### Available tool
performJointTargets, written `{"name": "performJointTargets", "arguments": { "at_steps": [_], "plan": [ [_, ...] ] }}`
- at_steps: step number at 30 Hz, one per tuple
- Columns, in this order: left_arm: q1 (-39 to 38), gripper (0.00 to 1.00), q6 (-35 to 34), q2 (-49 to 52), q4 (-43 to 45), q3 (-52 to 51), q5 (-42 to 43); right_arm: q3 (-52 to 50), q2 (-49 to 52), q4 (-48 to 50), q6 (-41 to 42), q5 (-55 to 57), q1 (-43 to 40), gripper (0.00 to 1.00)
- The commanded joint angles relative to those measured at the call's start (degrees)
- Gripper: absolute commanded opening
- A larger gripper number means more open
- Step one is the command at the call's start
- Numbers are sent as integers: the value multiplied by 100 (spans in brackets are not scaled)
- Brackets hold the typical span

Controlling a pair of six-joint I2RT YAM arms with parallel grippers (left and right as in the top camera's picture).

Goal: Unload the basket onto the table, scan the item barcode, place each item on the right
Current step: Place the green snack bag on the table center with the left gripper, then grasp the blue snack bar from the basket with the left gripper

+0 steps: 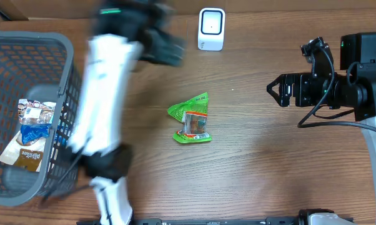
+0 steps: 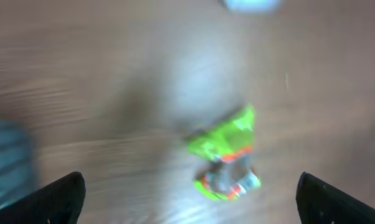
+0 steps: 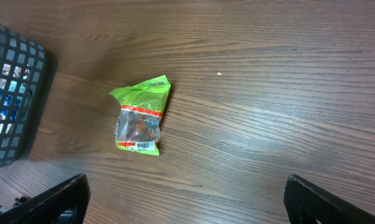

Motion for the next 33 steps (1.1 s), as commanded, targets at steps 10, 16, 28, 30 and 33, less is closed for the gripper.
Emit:
{"name": "performJointTargets", "arguments": {
  "at_steps": [10,16,28,30,33],
  "plan": [
    [4957,100,-1829,-1770,-44,-1600,-98,-17,13,37,13,-33,13,100],
    [5202,100,-1902,-1694,1047,-3856,-376,-17,79,44,13,-33,13,100],
    [5193,89,-2028,-1681,4483,-7486,-317,-20,343,37,13,-33,13,100],
    [5189,84,-2026,-1681,4833,-7792,-319,-20,358,33,13,-33,13,100],
    [5191,78,-2026,-1679,5178,-8054,-348,-20,361,35,13,-33,13,100]
  ]
}}
